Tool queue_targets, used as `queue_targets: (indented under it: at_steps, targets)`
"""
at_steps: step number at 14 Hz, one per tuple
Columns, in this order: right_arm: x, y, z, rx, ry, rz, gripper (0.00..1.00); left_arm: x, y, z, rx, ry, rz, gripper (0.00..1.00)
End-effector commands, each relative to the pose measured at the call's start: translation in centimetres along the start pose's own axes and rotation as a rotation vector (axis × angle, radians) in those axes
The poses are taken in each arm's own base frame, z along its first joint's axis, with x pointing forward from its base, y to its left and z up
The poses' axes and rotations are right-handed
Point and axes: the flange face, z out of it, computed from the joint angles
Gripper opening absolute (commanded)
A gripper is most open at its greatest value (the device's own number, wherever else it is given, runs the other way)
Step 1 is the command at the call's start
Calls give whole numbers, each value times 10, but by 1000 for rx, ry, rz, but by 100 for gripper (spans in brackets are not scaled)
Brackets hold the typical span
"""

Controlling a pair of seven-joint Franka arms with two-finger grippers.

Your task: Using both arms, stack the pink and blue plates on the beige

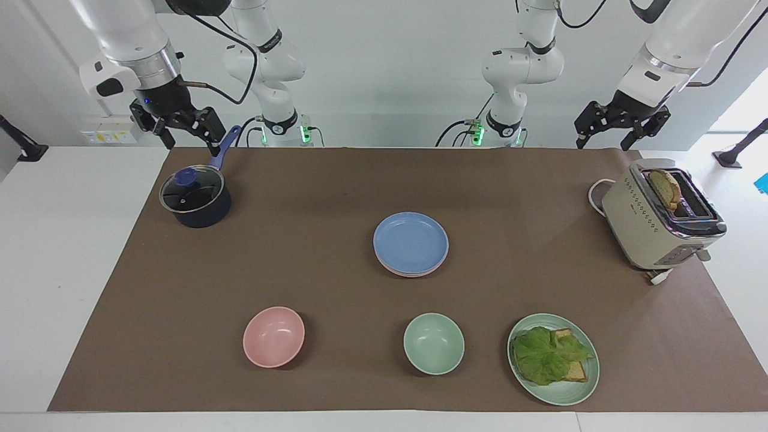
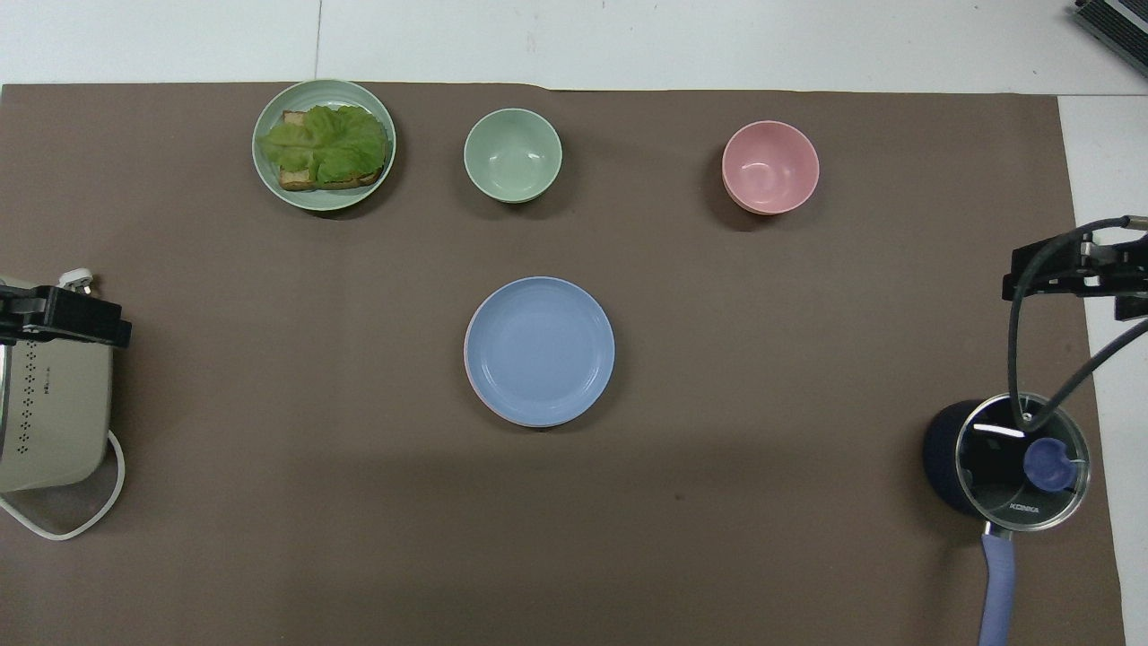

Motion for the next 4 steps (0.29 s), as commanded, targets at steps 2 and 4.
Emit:
queue_targets:
  at_steps: [2, 4]
  targets:
    - [-3, 0, -1, 2, -5, -28, 100, -3, -4, -5, 9, -7, -1, 100]
    - [-3, 2, -2, 2, -6, -27, 100, -3, -4, -5, 9, -7, -1, 100]
